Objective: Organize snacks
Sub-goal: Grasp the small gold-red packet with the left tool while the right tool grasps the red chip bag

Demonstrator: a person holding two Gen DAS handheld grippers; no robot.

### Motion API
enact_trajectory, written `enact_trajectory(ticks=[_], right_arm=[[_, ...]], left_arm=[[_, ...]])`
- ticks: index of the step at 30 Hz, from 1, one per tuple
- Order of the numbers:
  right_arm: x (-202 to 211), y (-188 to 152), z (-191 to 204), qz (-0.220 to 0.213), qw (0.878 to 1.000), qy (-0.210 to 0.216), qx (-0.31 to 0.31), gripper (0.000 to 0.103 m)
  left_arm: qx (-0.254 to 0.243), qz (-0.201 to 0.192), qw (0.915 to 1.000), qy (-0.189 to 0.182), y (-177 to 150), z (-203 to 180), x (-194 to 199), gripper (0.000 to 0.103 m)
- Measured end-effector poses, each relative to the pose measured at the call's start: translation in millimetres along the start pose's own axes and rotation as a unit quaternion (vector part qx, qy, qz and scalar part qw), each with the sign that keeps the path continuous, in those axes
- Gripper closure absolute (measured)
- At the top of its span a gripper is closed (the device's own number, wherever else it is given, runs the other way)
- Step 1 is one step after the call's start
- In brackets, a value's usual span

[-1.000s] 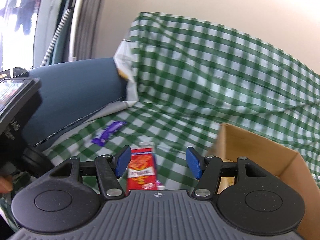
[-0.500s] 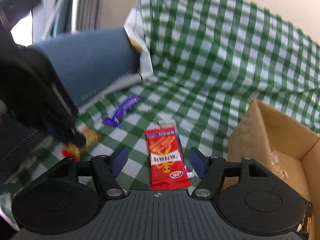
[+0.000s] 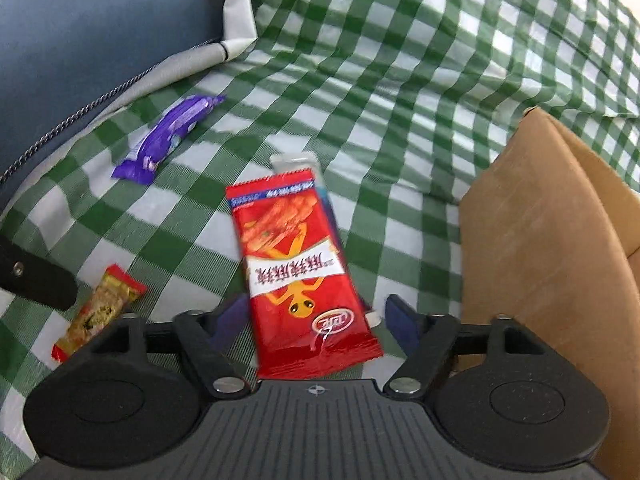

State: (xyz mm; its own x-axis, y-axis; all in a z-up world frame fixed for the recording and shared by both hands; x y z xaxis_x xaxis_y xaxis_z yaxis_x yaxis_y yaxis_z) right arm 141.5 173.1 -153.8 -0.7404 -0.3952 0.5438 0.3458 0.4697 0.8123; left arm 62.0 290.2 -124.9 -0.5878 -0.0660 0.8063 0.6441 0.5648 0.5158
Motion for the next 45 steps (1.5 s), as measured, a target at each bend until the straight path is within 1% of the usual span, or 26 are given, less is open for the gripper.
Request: enact_trajectory(ticks=[2,3,4,6,7,8,9,10,14,18,22,23,25,27,29,31,32,33,34,35,36,37,39,43,45], right_arm=[[2,1,1,-0.008,1.000,0.002,0.001,0.047],[5,2,3,-0.010,1.000,0.010,0.000,0.055],[7,3,4,-0.014,1.000,0.017,-0.001,0.061],[14,6,4,-0.022,1.000,0.022,0.000,0.069],[18,7,4,-0.023,0.999,0.024,-0.001,0.072],[23,9,4,-0.024,0.999,0.031,-0.006,0.074],[27,10,4,-0.025,0.999,0.037,-0.009,0.076],[32,11,4,-0.026,0.999,0.042,-0.011,0.078],[50,12,1,-0.028,0.998,0.049,-0.016,0.080],[70,1,-2,-0.002,0.997,0.055,-0.045,0.080],[92,-13,1,0.018,0.996,0.060,-0.058,0.080],[96,-16,0,0.023,0.996,0.060,-0.063,0.080],[106,-23,0,0.032,0.995,0.061,-0.069,0.080],[114,-29,1,0.039,0.995,0.061,-0.073,0.079],[120,-35,3,0.047,0.994,0.067,-0.077,0.076],[124,-40,7,0.053,0.992,0.079,-0.078,0.063],[126,-41,9,0.052,0.992,0.085,-0.080,0.063],[128,-41,9,0.046,0.992,0.090,-0.080,0.061],[130,-40,9,0.042,0.992,0.093,-0.079,0.054],[130,-39,9,0.036,0.992,0.096,-0.077,0.049],[129,-38,8,0.030,0.992,0.100,-0.075,0.040],[128,-37,7,0.025,0.992,0.100,-0.071,0.036],[120,-38,5,0.025,0.993,0.099,-0.063,0.035],[101,-45,7,0.053,0.987,0.122,-0.088,0.024],[94,-50,12,0.065,0.987,0.120,-0.083,0.023]], left_arm=[[0.005,0.001,1.0000,-0.002,0,4,0,0.098],[0.008,0.004,1.0000,-0.004,-1,5,0,0.094],[0.009,0.007,0.9999,-0.004,-2,6,0,0.086],[0.007,0.008,0.9999,-0.001,-4,7,0,0.075],[0.004,0.009,1.0000,0.000,-5,7,0,0.069],[0.002,0.010,0.9999,-0.001,-6,6,0,0.066],[0.000,0.013,0.9999,0.000,-7,6,0,0.058],[-0.007,0.017,0.9998,0.005,-9,6,-2,0.054],[-0.043,0.031,0.9984,0.020,-18,0,-6,0.053],[-0.079,0.039,0.9958,0.026,-25,-6,-11,0.053],[-0.128,0.042,0.9902,0.036,-33,-14,-17,0.055],[-0.140,0.041,0.9885,0.039,-35,-15,-17,0.057],[-0.167,0.036,0.9840,0.051,-36,-16,-18,0.075],[-0.167,0.032,0.9842,0.050,-35,-15,-17,0.075],[-0.151,0.027,0.9871,0.046,-32,-12,-12,0.076],[-0.123,0.020,0.9916,0.036,-29,-8,-6,0.076],[-0.111,0.021,0.9932,0.031,-27,-7,-4,0.076],[-0.098,0.023,0.9945,0.027,-27,-4,-2,0.076],[-0.091,0.025,0.9952,0.027,-28,-3,-2,0.076],[-0.089,0.026,0.9954,0.027,-28,-3,-2,0.075],[-0.089,0.027,0.9953,0.026,-28,-3,-2,0.075],[-0.091,0.029,0.9951,0.026,-29,-4,-2,0.075],[-0.093,0.032,0.9948,0.028,-31,-5,-4,0.075],[-0.102,0.040,0.9934,0.032,-35,-6,-7,0.075],[-0.108,0.044,0.9926,0.036,-37,-6,-9,0.075]])
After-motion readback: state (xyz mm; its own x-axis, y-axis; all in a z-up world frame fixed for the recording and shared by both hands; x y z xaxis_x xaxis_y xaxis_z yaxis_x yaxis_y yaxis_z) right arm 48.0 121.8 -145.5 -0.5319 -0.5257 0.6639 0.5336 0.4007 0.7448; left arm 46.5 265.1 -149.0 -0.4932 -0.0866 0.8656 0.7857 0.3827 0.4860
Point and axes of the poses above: each gripper's, at about its wrist camera, not at the fingertips, and x roughly against the way its jaws point, z to its left, y to its top, the point moved 8 cm from there along -x, roughly the way its jaws point, and after that the axes turned 14 degrees about -z, right-handed, at the moved point
